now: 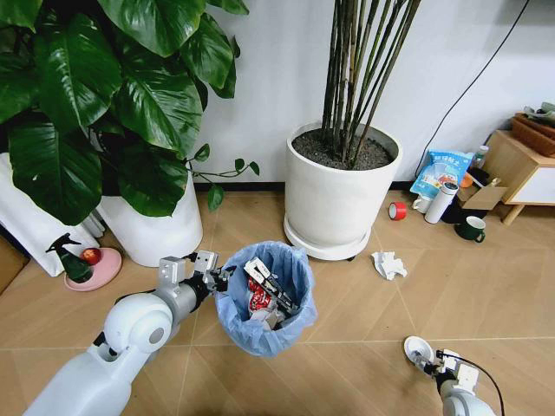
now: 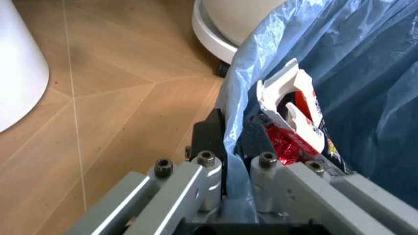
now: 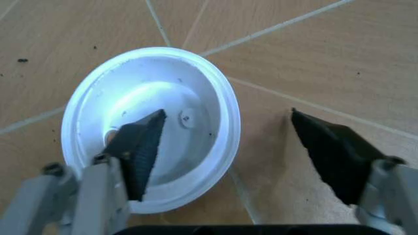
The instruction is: Pick up the trash bin and place the garbage on the floor into it.
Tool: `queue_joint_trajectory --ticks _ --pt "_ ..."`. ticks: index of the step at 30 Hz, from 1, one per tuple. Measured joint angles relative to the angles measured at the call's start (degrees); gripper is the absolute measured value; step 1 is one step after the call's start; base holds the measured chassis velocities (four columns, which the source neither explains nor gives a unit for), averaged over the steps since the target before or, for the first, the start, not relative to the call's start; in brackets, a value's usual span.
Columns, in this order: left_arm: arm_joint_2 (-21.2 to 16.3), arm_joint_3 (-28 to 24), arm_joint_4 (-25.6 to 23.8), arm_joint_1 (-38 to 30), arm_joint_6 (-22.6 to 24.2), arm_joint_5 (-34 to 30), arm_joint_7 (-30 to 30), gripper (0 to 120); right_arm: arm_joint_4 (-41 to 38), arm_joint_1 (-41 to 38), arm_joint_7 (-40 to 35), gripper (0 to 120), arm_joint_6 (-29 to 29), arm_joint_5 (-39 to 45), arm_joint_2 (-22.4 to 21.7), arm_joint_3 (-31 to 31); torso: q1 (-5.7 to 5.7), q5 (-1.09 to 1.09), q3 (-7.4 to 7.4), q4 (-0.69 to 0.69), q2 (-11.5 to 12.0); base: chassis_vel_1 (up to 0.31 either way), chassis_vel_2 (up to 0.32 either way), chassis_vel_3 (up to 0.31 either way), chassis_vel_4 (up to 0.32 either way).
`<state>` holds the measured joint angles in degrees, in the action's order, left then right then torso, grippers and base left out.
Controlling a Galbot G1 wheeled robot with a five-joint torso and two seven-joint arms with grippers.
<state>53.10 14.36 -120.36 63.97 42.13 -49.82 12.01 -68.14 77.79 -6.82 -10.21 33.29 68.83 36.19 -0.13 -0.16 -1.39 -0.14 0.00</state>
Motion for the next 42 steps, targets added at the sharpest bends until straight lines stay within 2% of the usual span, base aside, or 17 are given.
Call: queue_joint_trajectory --ticks 2,5,6,8,10,13,19,22,26,29,32,35,40,42 --pt "0.08 -0.05 0.04 -0.06 0.0 -0.01 0.0 0 -0.01 0.02 0.02 68 0.02 0.07 0.16 -0.02 0.0 0.0 0.0 -0.01 0.0 0.0 0.0 0.0 0.0" --pt "0.24 -0.23 0.16 -0.18 0.0 -0.02 -0.01 0 -0.04 0.06 0.05 53 0.07 0.18 0.52 -0.05 0.0 -0.01 0.01 0.0 0.0 0.0 0.0 0.0 0.0" --pt "0.24 -0.23 0.16 -0.18 0.0 -0.02 -0.01 0 -0.04 0.06 0.05 53 0.07 0.18 0.52 -0.05 0.0 -0.01 0.01 0.0 0.0 0.0 0.0 0.0 0.0" --pt "0.21 -0.27 0.21 -0.27 0.0 -0.05 -0.02 0 -0.06 0.08 0.11 41 0.1 0.29 0.81 -0.13 0.0 -0.01 0.01 0.0 -0.01 0.0 0.0 0.0 0.0" --pt "0.17 -0.27 0.21 -0.31 0.0 -0.08 -0.02 0 -0.06 0.08 0.12 39 0.1 0.34 0.84 -0.14 0.0 0.0 0.01 0.01 -0.01 0.0 0.0 0.0 0.0" --pt "0.09 -0.26 0.28 -0.36 0.0 -0.15 -0.03 0 0.01 0.07 0.07 23 0.1 0.72 1.0 -0.11 0.0 0.01 0.0 -0.03 -0.01 0.0 0.0 0.0 0.0" --pt "0.21 -0.31 0.39 -0.4 0.0 -0.15 -0.03 0 0.0 -0.08 0.0 10 0.1 1.47 0.94 -0.1 0.0 0.04 -0.01 -0.04 0.0 0.0 0.0 0.0 0.0" --pt "0.09 -0.31 0.41 -0.5 0.0 -0.19 -0.05 0 -0.88 -0.09 0.04 2 -0.27 3.29 0.44 0.22 -0.01 0.14 -0.02 -0.02 0.01 0.0 0.0 0.0 0.0" --pt "-0.1 -0.25 0.41 -0.49 0.0 -0.21 -0.11 0 -4.62 0.55 0.24 0 -0.74 4.62 -0.65 0.92 -0.02 0.21 -0.03 -0.01 0.02 0.0 0.0 0.0 0.0" --pt "-0.06 -0.26 0.41 -0.48 0.0 -0.21 -0.11 0 -8.17 1.09 0.28 0 -1.09 4.69 -1.66 1.68 -0.02 0.04 -0.03 0.0 0.02 0.0 0.0 0.0 0.0" --pt "0.0 -0.37 0.41 -0.48 0.0 -0.21 -0.1 0 -12.01 1.56 0.22 0 -1.79 5.2 -2.55 2.26 -0.01 0.09 -0.02 0.0 0.02 0.0 0.0 0.0 0.0" --pt "0.02 -0.45 0.43 -0.34 0.0 -0.13 0.16 0 -21.28 2.1 -0.5 0 -2.89 5.9 -5.27 2.41 -0.01 0.05 -0.01 0.0 0.02 0.0 0.0 0.0 0.0" --pt "-0.16 -0.21 0.28 -0.1 0.0 -0.12 0.36 0 -27.56 2.14 -0.5 0 -2.24 3.61 -7.22 1.49 -0.01 0.07 -0.01 0.0 0.02 0.0 0.0 0.0 0.0" --pt "-0.29 0.02 0.21 0.04 0.0 -0.13 0.39 0 -33.49 2.31 -0.59 0 -2.28 3.21 -9.26 0.28 -0.01 0.05 -0.01 -0.01 0.02 0.0 0.0 0.0 0.0"
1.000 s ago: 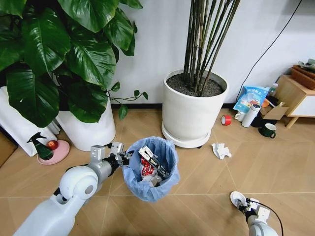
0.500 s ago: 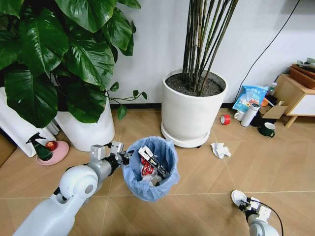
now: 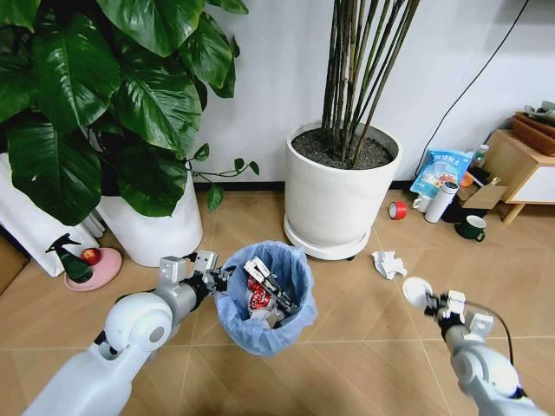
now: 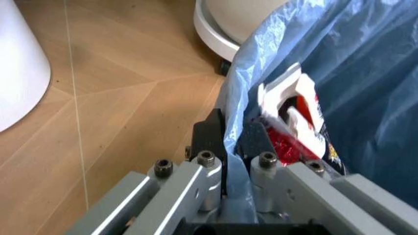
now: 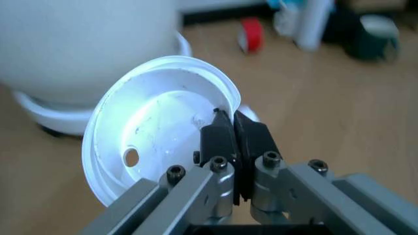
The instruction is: Pick up the trash bin and place the garbage on the floor into it.
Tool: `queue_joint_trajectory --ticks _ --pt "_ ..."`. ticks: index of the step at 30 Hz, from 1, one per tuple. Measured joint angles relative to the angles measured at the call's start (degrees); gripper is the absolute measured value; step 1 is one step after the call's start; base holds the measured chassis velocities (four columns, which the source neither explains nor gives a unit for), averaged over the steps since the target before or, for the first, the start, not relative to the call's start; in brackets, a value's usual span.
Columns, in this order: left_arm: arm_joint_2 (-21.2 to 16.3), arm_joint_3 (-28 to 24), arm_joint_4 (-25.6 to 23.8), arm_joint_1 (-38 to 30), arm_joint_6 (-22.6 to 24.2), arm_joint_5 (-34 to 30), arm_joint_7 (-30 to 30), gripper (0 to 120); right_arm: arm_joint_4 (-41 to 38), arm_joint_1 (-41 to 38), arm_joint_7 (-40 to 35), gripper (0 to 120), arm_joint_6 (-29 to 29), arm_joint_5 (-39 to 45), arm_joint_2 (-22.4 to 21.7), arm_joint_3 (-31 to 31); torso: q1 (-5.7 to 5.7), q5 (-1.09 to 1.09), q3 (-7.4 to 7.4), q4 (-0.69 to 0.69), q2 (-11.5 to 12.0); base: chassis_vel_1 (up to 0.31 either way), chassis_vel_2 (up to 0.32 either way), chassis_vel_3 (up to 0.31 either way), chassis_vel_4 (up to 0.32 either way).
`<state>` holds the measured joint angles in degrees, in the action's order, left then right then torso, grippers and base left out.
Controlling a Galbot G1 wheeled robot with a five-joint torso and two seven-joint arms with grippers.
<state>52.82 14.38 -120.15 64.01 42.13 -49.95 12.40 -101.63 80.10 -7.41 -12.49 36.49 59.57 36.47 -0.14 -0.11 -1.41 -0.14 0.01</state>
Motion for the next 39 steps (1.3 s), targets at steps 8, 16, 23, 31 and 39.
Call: queue_joint_trajectory --ticks 8,16,23,31,39 --pt "0.22 0.19 0.23 -0.03 0.0 0.04 0.02 0 -14.69 -4.52 -1.49 0 -2.08 1.26 -6.77 -7.16 0.01 0.0 0.0 -0.01 0.0 0.0 0.0 0.0 0.0" --pt "1.32 -1.12 1.32 -0.97 0.0 0.26 0.04 0 -24.12 -15.55 -2.33 0 -5.85 10.17 -12.94 -19.48 0.01 -0.02 0.0 0.0 -0.01 0.0 0.0 0.0 0.0" --pt "1.91 -1.74 1.66 -1.62 0.0 0.19 0.19 0 -22.97 -25.68 -2.12 0 -6.77 11.96 -13.74 -32.85 0.01 -0.01 0.0 -0.01 -0.01 0.0 0.0 0.0 0.0" --pt "1.95 -1.35 2.04 -2.34 0.0 -0.35 0.27 0 -20.9 -31.95 -2.86 0 -8.73 12.26 -11.51 -43.3 0.01 -0.02 0.0 0.0 0.0 0.0 0.0 0.0 0.0" --pt "2.84 -1.36 2.63 -3.21 0.0 -0.79 0.37 0 -19.2 -33.91 -4.02 16 -11.21 11.18 -9.98 -47.86 0.01 -0.01 0.0 -0.01 -0.01 0.0 0.0 0.0 0.0"
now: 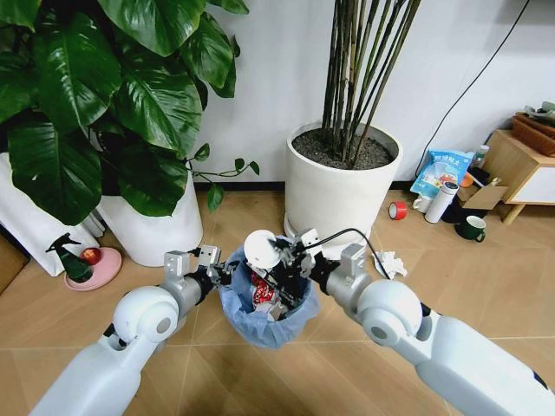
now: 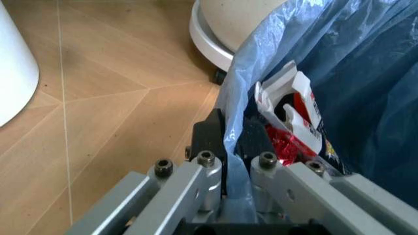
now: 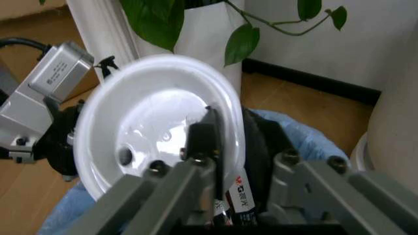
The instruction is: Pick up the trash bin and place the garbage on the floor into it.
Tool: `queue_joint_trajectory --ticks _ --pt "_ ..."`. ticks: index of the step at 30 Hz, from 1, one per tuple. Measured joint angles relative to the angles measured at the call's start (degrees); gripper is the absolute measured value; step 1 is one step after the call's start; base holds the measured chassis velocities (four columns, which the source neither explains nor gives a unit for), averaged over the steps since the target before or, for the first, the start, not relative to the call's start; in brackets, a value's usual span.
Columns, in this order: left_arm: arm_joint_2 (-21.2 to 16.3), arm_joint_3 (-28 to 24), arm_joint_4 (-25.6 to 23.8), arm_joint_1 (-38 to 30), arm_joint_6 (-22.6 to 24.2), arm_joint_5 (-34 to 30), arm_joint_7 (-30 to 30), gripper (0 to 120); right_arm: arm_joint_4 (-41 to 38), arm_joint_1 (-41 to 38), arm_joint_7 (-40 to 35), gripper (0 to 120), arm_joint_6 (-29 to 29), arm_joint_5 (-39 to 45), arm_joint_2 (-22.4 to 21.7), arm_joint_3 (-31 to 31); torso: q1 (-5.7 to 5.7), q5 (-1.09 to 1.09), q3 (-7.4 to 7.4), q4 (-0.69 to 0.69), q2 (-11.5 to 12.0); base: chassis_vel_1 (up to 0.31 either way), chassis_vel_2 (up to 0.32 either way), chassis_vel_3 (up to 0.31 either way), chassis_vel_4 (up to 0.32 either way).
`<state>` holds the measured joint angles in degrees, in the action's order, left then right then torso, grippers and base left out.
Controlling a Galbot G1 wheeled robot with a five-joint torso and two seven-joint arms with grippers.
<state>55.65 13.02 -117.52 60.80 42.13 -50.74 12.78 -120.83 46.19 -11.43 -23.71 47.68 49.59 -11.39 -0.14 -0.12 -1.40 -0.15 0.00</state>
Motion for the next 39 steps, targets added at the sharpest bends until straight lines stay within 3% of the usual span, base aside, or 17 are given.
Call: queue_joint_trajectory --ticks 7,17,21,30,39 --pt "-0.2 0.18 0.15 -0.17 0.0 -0.08 -0.1 0 0.41 0.2 -0.05 46 0.09 -0.12 0.07 0.39 0.0 0.01 0.0 0.0 0.0 0.0 0.0 0.0 0.0" --pt "-0.18 0.1 0.15 -0.09 0.0 -0.09 -0.18 0 0.87 1.06 -0.41 77 0.6 -0.14 0.52 1.02 0.0 0.01 0.0 0.0 0.0 0.0 0.0 0.0 0.0" --pt "-0.24 0.42 0.14 0.22 0.0 0.0 -0.19 0 1.25 2.98 -2.41 95 1.66 -0.68 1.0 4.82 0.0 0.01 0.0 0.01 0.0 0.0 0.0 0.0 0.0" --pt "-0.39 2.02 -0.82 2.03 0.0 0.35 -0.16 0 3.68 9.22 -6.49 100 4.49 -11.43 2.3 12.49 0.0 0.02 0.0 0.0 0.0 0.0 0.0 0.0 0.0" --pt "-1.04 2.59 -1.17 2.67 0.0 0.37 -0.22 0 2.75 13.93 -7.09 100 5.03 -12.33 3.49 19.78 0.0 0.01 0.0 0.0 0.0 0.0 0.0 0.0 0.0"
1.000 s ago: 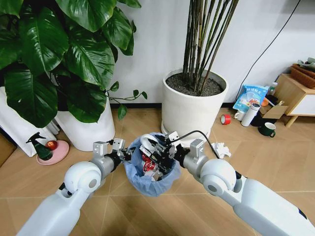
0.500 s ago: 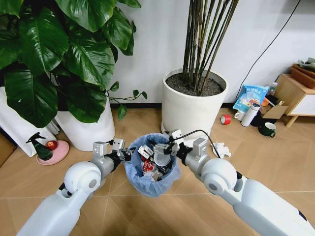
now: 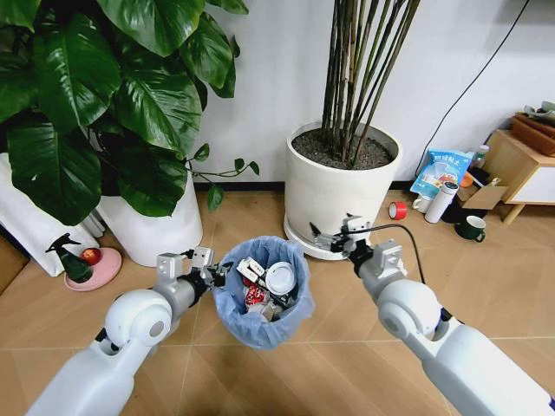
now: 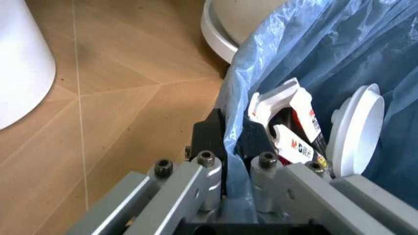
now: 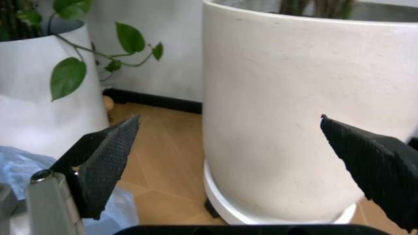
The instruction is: Pick up the trash bin and place the garbage on the floor into it.
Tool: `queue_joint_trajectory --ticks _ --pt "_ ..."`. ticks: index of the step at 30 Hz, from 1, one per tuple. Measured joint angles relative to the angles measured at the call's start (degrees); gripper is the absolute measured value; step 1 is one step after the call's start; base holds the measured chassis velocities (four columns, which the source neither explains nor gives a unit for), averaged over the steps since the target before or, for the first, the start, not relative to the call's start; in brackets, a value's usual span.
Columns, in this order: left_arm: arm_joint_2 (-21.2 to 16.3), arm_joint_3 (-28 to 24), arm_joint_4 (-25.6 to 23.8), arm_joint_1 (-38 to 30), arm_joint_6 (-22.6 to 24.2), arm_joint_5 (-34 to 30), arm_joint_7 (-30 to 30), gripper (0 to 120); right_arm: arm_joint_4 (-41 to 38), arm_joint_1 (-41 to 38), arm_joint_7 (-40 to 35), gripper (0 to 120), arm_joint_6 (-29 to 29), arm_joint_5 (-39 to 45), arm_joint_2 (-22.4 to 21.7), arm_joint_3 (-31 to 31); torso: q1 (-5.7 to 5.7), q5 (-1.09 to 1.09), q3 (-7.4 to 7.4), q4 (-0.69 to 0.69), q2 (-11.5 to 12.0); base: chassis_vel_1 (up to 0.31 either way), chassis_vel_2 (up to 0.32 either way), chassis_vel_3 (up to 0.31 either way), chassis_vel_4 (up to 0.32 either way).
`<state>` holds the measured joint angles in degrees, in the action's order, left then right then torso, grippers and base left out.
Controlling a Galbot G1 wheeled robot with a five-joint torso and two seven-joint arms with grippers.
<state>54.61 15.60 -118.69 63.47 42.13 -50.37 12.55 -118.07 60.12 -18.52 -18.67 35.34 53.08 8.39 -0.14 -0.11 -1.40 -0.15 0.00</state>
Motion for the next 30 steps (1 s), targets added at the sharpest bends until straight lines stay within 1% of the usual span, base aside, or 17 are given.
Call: queue_joint_trajectory --ticks 1,2,5,7,12,13,14,15,18,23,30 --pt "-0.09 0.11 0.0 0.01 0.0 0.0 -0.04 0 -0.98 2.13 -0.23 100 -0.04 -0.18 0.16 1.67 0.0 0.01 0.0 0.0 0.0 0.0 0.0 0.0 0.0" --pt "-0.09 0.11 0.0 0.01 0.0 0.0 -0.04 0 -0.98 2.13 -0.23 100 -0.04 -0.18 0.16 1.67 0.0 0.01 0.0 0.0 0.0 0.0 0.0 0.0 0.0" --pt "-0.17 0.13 0.0 0.0 0.0 -0.01 -0.08 0 -2.4 5.88 -0.62 100 -0.09 -0.82 0.7 4.06 0.0 0.0 0.0 0.0 0.0 0.0 0.0 0.0 0.0" --pt "-0.22 0.14 0.0 -0.04 0.0 -0.04 -0.09 0 -2.95 10.03 -0.72 100 0.27 -2.47 1.56 6.78 0.0 0.0 0.0 0.0 0.0 0.0 0.0 0.0 0.0" --pt "-0.26 0.14 0.01 -0.03 0.0 -0.05 -0.13 0 -3.07 13.67 -0.67 100 0.87 -3.79 2.43 9.78 0.0 0.01 0.0 -0.01 0.0 0.0 0.0 0.0 0.0" --pt "-0.28 0.14 0.04 0.04 0.0 -0.05 -0.14 0 -3.07 15.28 -0.47 100 1.24 -4.41 2.8 11.35 0.0 0.0 0.0 0.0 0.0 0.0 0.0 0.0 0.0" --pt "-0.28 0.14 0.04 0.05 0.0 -0.05 -0.14 0 -3.07 15.28 -0.47 100 1.24 -4.41 2.8 11.35 0.0 0.0 0.0 0.0 0.0 0.0 0.0 0.0 0.0" --pt "-0.3 0.13 0.04 0.14 0.0 -0.05 -0.17 0 -2.82 17.01 0.26 100 1.87 -5.19 3.26 13.26 0.0 0.0 0.0 -0.01 0.0 0.0 0.0 0.0 0.0" --pt "-0.31 0.05 0.05 0.15 0.0 -0.03 -0.2 0 -2.66 18.55 0.99 100 2.18 -5.58 3.76 15.11 0.0 0.0 0.0 -0.01 0.0 0.0 0.0 0.0 0.0" --pt "0.01 -0.29 0.18 0.12 0.0 0.14 -0.25 0 -2.4 19.36 1.39 100 2.5 -5.9 4.54 15.87 0.0 -0.01 0.0 0.0 0.0 0.0 0.0 0.0 0.0" --pt "0.02 -0.25 0.19 0.39 0.0 0.27 -0.42 0 -1.91 19.42 1.42 100 2.66 -6.2 5.41 15.52 0.0 0.01 0.0 0.0 0.0 -0.091 -0.092 0.098 0.083"
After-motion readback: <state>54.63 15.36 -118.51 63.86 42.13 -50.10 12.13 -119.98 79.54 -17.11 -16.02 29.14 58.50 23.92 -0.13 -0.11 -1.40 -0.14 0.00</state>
